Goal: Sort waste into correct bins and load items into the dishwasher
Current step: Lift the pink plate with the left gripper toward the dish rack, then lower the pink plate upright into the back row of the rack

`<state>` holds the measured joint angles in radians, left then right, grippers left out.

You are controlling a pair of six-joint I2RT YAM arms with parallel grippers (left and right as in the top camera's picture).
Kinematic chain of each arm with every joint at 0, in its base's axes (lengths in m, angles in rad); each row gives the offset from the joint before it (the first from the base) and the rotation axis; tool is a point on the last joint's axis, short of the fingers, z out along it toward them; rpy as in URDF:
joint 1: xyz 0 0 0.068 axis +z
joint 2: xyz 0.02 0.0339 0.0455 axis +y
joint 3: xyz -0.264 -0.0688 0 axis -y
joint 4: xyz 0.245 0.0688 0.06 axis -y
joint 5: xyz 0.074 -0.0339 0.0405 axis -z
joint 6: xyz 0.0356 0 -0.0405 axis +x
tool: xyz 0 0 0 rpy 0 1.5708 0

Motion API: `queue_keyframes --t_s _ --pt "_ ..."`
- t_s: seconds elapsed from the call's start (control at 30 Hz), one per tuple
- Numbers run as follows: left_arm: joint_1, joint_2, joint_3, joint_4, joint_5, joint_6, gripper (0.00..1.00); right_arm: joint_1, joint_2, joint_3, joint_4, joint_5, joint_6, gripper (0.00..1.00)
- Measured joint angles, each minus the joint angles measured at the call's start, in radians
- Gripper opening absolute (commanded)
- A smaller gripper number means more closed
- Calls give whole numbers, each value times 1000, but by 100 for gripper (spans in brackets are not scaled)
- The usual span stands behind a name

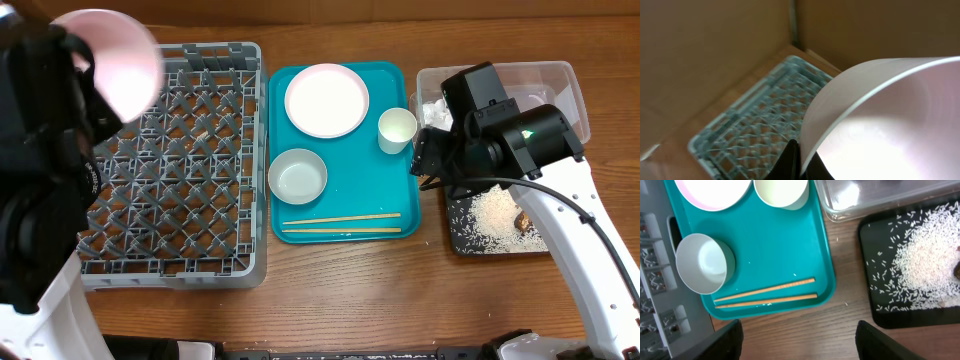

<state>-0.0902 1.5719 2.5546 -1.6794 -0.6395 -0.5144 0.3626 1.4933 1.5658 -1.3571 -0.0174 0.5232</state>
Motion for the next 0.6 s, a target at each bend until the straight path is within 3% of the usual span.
queue_keyframes --t_s 0.1,0.17,0.2,0.6 --pt "-2 63 -34 7 -135 -50 4 0 0 0 8 0 -1 82" --pt "-8 140 -48 15 -216 -67 4 0 0 0 8 0 -1 97" --pt "-14 197 -56 19 -261 -75 4 0 0 0 8 1 7 100" --pt "-159 697 -85 60 -604 -89 4 0 0 0 15 3 0 100"
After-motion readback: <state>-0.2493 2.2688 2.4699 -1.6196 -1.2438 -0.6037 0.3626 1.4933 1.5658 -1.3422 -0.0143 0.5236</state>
